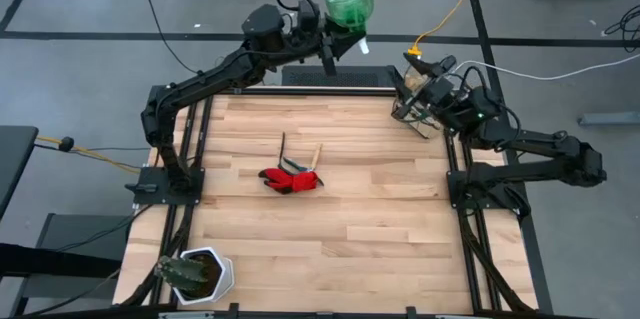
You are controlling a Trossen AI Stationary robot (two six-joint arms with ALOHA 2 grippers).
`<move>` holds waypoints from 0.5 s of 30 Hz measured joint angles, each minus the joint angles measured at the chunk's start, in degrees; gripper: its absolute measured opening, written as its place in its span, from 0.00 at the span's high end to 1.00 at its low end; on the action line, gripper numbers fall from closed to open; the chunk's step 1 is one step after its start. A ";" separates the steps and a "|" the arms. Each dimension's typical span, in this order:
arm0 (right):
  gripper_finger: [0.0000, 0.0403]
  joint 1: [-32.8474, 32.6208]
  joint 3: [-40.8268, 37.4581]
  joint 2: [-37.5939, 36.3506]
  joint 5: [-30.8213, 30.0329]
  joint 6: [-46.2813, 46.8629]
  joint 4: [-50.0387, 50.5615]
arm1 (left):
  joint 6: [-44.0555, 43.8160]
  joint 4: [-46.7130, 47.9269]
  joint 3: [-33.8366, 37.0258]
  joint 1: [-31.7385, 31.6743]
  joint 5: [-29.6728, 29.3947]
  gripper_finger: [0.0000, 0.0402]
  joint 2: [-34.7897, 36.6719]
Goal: Pick & Place Garden tools in Gardening bag
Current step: Put the green spray bottle into the gardening bag
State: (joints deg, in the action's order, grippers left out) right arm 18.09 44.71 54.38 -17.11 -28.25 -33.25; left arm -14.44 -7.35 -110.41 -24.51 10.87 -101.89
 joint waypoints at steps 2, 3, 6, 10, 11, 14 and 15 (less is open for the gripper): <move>0.41 0.00 1.87 1.88 0.05 -2.66 0.29 | -0.02 -0.27 0.00 0.00 0.00 0.62 0.00; 0.41 0.00 2.91 2.83 0.13 -3.63 0.29 | -0.05 -0.47 0.00 -0.02 0.00 0.61 0.00; 0.41 0.00 5.81 5.61 0.12 -5.35 0.02 | -0.69 -1.75 0.00 -0.02 0.72 0.62 0.00; 0.41 -0.29 8.08 8.98 0.01 -7.40 -1.99 | -1.08 -2.59 0.00 0.02 -0.02 0.62 0.00; 0.41 -0.40 8.53 9.83 0.03 -8.07 -3.33 | -1.29 -2.59 0.00 0.01 -0.12 0.61 0.00; 0.41 -0.72 9.32 12.23 0.05 -10.58 -6.73 | -1.44 -3.45 0.00 -0.02 -0.50 0.61 0.00; 0.41 -0.76 9.38 13.06 0.03 -11.27 -8.09 | -1.45 -3.75 0.00 -0.02 -0.50 0.62 0.00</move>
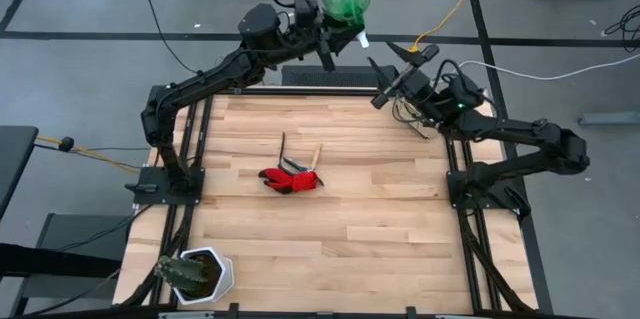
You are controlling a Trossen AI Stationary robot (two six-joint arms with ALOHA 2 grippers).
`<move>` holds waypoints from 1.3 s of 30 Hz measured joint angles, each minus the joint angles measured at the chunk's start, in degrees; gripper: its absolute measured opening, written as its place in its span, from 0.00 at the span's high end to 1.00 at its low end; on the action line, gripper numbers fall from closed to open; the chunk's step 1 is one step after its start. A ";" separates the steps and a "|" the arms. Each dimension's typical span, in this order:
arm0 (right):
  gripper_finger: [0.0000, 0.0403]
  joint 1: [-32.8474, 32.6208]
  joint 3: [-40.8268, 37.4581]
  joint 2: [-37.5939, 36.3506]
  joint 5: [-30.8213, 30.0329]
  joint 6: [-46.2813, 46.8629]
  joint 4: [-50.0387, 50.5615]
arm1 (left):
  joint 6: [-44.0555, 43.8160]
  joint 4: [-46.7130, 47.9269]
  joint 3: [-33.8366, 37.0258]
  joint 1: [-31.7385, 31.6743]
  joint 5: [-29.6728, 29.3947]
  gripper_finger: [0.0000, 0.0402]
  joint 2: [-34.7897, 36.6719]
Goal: Pick & Place Garden tools in Gardening bag
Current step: Put the green spray bottle into the gardening bag
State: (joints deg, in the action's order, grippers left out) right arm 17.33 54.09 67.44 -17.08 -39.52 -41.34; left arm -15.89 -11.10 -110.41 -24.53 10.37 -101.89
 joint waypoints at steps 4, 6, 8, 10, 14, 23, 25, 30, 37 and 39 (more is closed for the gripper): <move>0.41 -0.44 0.48 2.71 -0.40 -0.58 -4.83 | -0.04 -0.88 0.00 0.01 -0.17 0.62 0.00; 0.41 -0.69 0.48 3.93 -0.48 -1.38 -7.77 | -0.05 -1.29 0.00 0.02 -0.18 0.61 0.00; 0.41 -0.87 0.48 5.26 -0.45 -1.91 -10.50 | -0.06 -1.39 0.00 0.02 -0.20 0.61 0.00; 0.41 -0.89 0.48 6.39 0.08 -1.46 -13.15 | -0.22 -1.41 0.00 0.00 -0.19 0.62 0.00; 0.41 -0.90 0.48 7.72 0.09 -1.47 -15.01 | -0.85 -1.44 0.00 0.01 -0.03 0.61 0.00; 0.41 -0.88 0.60 8.19 2.85 -1.48 -17.79 | -1.58 -1.61 0.00 0.03 0.37 0.61 0.00; 0.41 -0.86 0.95 8.19 2.90 -1.47 -17.58 | -1.57 -1.61 0.00 0.21 0.39 0.61 0.00; 0.41 -0.83 3.59 8.73 3.54 -1.49 -15.40 | -1.55 -1.61 0.00 0.39 0.43 0.62 0.00; 0.41 -0.64 8.09 11.78 2.42 -1.98 -12.51 | -1.76 -1.61 0.00 0.39 0.43 0.61 0.00; 0.41 -0.64 8.89 12.76 0.83 -2.17 -12.48 | -1.79 -1.63 0.00 0.42 0.44 0.62 0.00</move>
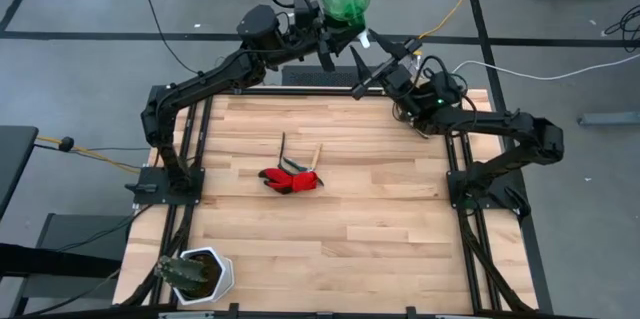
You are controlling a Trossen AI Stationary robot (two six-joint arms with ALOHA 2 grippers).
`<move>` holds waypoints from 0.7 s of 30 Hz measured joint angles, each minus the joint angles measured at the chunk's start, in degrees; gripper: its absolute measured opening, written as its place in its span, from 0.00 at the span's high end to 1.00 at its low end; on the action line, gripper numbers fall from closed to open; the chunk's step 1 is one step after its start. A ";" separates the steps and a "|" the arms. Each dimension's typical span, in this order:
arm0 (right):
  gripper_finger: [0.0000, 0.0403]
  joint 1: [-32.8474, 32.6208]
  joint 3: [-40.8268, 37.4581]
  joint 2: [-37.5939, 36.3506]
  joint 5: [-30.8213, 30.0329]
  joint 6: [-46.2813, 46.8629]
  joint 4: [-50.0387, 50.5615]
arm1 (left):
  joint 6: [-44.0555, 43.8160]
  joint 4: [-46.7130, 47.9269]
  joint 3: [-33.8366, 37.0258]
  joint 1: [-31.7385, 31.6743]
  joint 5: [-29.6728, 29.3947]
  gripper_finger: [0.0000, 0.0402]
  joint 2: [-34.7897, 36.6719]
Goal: Pick & Place Garden tools in Gardening bag
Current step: Put the green spray bottle into the gardening bag
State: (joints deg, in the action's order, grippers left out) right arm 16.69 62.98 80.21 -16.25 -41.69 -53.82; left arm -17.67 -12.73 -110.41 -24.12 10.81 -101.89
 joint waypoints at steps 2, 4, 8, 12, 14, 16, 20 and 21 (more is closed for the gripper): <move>0.41 0.00 0.66 0.71 -1.72 -0.14 0.00 | 0.00 0.02 0.00 0.00 0.00 0.62 0.00; 0.41 0.00 1.05 1.08 -3.26 -0.32 -0.04 | -0.15 0.00 0.00 0.00 0.00 0.61 0.00; 0.41 0.00 1.11 1.13 -4.41 -1.02 -0.13 | -0.15 -0.13 0.00 -0.02 0.00 0.61 0.00; 0.41 0.00 1.11 1.13 -5.63 -1.03 -0.44 | -0.17 -0.20 0.00 -0.02 0.00 0.61 0.00; 0.42 0.00 1.11 1.13 -5.66 -1.05 -0.44 | -0.17 -0.20 0.00 -0.02 0.00 0.61 0.00; 0.44 0.00 1.11 1.13 -5.79 -1.05 -0.44 | -0.17 -0.20 0.00 -0.02 0.00 0.61 0.00; 0.51 0.00 1.11 1.13 -5.79 -1.05 -0.44 | -0.17 -0.20 0.00 -0.02 0.00 0.61 0.00; 0.53 0.00 1.11 1.13 -5.75 -1.05 -0.46 | -0.18 -0.20 0.00 -0.02 0.00 0.61 0.00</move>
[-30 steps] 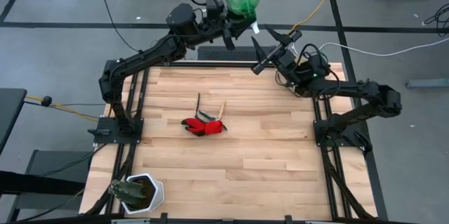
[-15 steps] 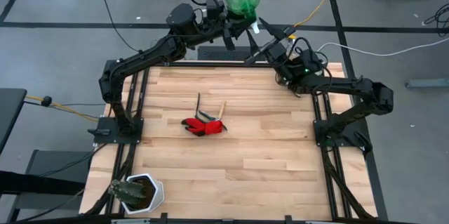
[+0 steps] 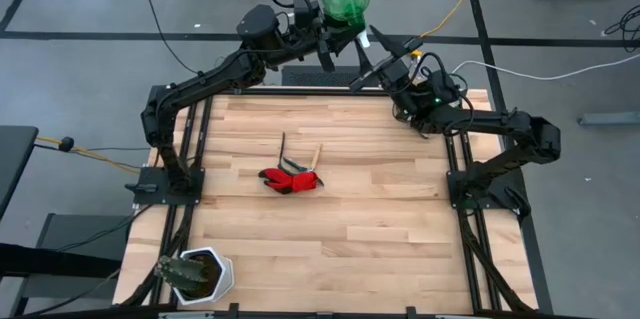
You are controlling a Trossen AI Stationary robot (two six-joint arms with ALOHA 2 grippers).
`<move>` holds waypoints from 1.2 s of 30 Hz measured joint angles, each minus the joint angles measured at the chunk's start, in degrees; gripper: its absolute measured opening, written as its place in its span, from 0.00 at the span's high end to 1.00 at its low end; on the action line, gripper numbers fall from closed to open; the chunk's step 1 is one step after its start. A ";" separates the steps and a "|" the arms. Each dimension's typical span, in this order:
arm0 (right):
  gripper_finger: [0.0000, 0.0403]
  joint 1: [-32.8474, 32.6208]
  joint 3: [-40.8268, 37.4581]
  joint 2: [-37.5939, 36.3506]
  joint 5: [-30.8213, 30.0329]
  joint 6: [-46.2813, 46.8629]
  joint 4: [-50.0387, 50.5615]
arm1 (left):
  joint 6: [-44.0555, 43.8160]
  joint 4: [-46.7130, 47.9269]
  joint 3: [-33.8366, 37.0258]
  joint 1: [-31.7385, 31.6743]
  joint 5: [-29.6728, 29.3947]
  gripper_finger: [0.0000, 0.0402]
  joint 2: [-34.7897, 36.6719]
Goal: Pick & Place Garden tools in Gardening bag
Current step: Put the green spray bottle into the gardening bag
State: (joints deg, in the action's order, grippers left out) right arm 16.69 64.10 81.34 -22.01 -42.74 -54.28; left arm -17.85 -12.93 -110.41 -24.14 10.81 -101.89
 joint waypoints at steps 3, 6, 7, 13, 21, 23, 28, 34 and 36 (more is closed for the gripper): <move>0.59 0.00 0.00 0.00 0.59 0.00 0.00 | -0.01 0.00 0.00 0.00 0.00 0.61 0.00; 0.65 0.00 0.00 0.00 0.63 -0.02 0.00 | -0.01 0.00 0.00 0.00 -0.02 0.61 0.00; 0.66 0.00 0.00 0.01 0.67 -0.02 0.01 | -0.01 0.00 0.00 0.00 -0.02 0.61 0.00; 0.73 0.00 0.00 0.02 2.07 -0.02 -0.02 | -0.01 0.02 0.00 -0.01 0.00 0.61 0.00; 0.79 0.00 0.00 0.02 2.02 -0.27 0.00 | -0.04 0.02 0.00 -0.02 -0.21 0.61 0.00; 0.80 0.00 0.00 0.02 2.02 -0.36 -0.01 | -0.06 0.02 0.00 -0.02 -0.22 0.61 0.00; 0.80 0.00 0.00 0.02 1.97 -1.43 -0.01 | -0.06 0.02 0.00 -0.02 -0.20 0.61 0.00; 0.83 0.00 0.00 0.02 1.91 -1.71 0.00 | 0.05 0.07 0.00 0.00 -0.14 0.59 0.00; 0.84 0.00 0.00 0.02 1.95 -1.67 0.02 | 0.21 0.07 0.00 0.00 0.05 0.57 0.00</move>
State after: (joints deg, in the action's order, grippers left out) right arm 16.69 64.10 81.36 -20.06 -44.41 -54.26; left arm -17.64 -12.86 -110.41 -24.14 10.86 -101.89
